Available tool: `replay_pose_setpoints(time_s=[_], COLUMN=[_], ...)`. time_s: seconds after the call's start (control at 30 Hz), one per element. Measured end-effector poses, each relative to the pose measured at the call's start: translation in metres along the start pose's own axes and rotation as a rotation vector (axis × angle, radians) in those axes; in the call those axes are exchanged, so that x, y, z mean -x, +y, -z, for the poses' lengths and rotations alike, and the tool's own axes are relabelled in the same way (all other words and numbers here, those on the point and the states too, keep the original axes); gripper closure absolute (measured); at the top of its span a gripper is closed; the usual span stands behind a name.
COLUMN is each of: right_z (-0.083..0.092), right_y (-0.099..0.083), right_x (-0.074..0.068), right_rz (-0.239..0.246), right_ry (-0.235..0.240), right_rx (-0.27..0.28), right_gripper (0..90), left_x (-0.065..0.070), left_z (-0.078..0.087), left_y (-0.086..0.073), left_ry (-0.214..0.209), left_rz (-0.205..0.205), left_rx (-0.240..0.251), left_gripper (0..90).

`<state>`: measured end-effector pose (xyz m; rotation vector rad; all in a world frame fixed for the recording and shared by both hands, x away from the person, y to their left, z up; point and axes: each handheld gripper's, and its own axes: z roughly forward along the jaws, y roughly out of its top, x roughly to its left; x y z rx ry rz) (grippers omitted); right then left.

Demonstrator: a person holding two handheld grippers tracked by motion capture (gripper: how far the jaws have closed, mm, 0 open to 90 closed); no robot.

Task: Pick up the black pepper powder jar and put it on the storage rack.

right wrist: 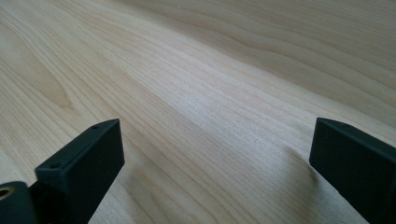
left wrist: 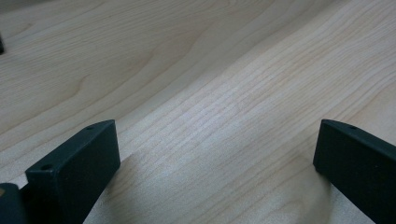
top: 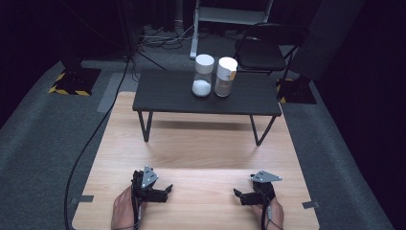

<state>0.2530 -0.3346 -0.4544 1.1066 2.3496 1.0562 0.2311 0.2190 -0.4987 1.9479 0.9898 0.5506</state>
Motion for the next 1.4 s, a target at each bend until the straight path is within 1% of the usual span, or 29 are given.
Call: replay_pose_setpoints(time_s=[0.07,0.1,0.13,0.2,0.27,0.3,0.37,0.47,0.7,1.4], right_z=[-0.002,-0.004,-0.004,-0.006,-0.009,-0.010,-0.013,-0.015,-0.015,-0.016], right_y=[0.003,0.004,0.003,0.000,-0.006,-0.007,-0.013,-0.016,-0.016,-0.017], right_x=[-0.003,-0.007,-0.008,-0.008,-0.003,-0.002,-0.002,-0.001,-0.001,0.000], right_rz=[0.014,0.029,0.032,0.038,0.045,0.047,0.049,0.054,0.053,0.054], right_ry=[-0.011,-0.024,-0.024,-0.020,-0.008,-0.005,-0.004,0.003,0.003,0.003], right_rx=[-0.016,-0.021,-0.019,-0.003,0.029,0.037,0.069,0.086,0.089,0.092], right_gripper=[2.7,2.4,2.2,0.6,0.0,0.0,0.0,0.0,0.0,0.0], left_x=[0.000,0.000,0.000,0.000,0.000,0.000,0.000,0.000,0.002,0.002], left_z=[0.000,0.000,0.000,0.000,0.000,0.000,0.000,0.000,0.000,0.000], left_y=[0.000,0.000,0.000,0.000,0.000,0.000,0.000,0.000,0.000,0.000], left_ry=[0.001,0.001,0.002,0.002,0.002,0.002,0.002,0.002,0.010,0.010], left_rz=[0.001,0.002,0.002,0.002,0.001,0.002,0.002,0.001,0.008,0.008], left_rx=[-0.001,-0.001,-0.001,-0.001,0.000,0.000,0.000,0.000,0.000,-0.001], left_gripper=[0.0,0.0,0.0,0.0,0.0,0.0,0.0,0.0,0.0,0.0])
